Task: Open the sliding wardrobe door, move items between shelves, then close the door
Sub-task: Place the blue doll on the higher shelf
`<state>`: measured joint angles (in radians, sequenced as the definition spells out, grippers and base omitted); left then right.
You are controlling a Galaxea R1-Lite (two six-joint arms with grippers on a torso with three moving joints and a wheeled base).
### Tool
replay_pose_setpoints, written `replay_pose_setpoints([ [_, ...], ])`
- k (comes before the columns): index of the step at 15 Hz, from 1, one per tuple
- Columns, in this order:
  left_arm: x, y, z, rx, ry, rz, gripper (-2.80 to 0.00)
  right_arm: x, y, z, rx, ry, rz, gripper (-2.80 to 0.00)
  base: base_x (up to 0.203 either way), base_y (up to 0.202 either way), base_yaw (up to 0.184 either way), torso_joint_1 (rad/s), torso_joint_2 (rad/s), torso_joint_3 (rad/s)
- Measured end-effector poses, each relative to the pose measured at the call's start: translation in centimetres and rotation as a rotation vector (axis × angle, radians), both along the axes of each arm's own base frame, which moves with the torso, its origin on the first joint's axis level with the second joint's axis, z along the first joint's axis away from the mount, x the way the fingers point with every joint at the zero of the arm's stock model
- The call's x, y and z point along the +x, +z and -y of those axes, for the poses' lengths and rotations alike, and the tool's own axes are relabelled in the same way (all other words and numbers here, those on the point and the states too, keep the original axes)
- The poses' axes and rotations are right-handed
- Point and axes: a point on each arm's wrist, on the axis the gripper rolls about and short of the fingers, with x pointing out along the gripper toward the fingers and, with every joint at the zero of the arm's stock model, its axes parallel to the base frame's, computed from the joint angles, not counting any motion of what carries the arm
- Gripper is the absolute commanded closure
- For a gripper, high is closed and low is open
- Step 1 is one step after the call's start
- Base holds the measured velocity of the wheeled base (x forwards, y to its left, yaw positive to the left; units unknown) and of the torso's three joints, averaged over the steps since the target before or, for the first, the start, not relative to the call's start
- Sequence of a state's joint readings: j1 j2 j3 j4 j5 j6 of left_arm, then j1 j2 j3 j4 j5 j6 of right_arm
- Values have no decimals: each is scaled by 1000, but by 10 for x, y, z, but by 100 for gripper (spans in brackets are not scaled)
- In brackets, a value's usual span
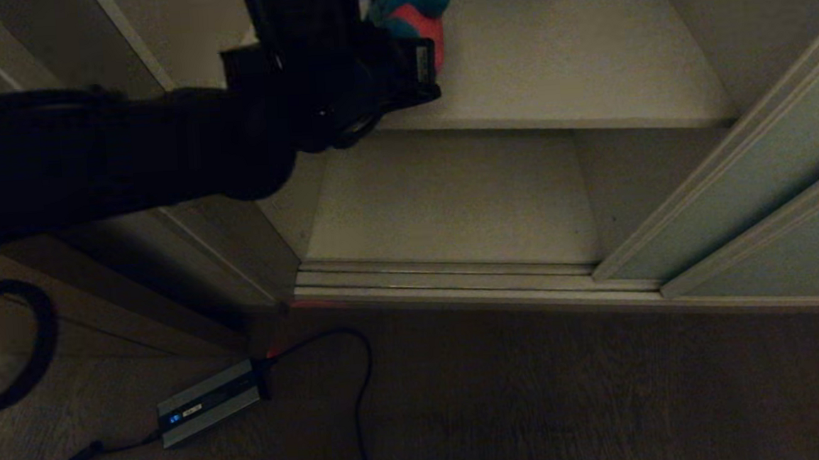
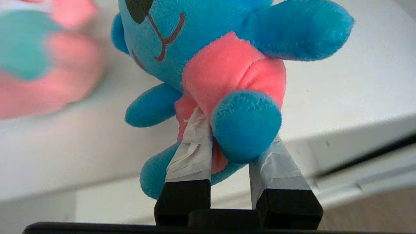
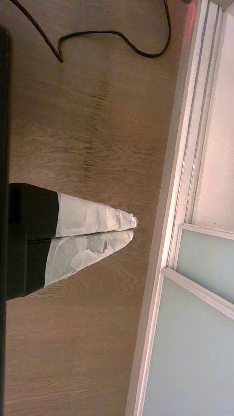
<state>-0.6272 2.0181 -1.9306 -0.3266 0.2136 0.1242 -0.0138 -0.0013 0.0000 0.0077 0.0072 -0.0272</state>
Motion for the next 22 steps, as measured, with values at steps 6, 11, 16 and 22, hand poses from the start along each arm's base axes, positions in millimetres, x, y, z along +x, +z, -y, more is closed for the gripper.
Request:
replay_pose_setpoints([
  [6, 30, -27, 16, -27, 25, 101, 0, 0, 0, 0, 0, 0, 0, 0, 0, 0, 0, 0, 0, 0],
  [11, 36, -34, 16, -24, 34, 100, -280, 0, 0, 0, 0, 0, 0, 0, 0, 0, 0, 0, 0, 0],
  [16, 39, -33, 12, -53, 54, 128, -280, 0, 0, 0, 0, 0, 0, 0, 0, 0, 0, 0, 0, 0],
  [22, 23, -7, 4, -118, 65, 188, -280, 0, 0, 0, 0, 0, 0, 0, 0, 0, 0, 0, 0, 0],
])
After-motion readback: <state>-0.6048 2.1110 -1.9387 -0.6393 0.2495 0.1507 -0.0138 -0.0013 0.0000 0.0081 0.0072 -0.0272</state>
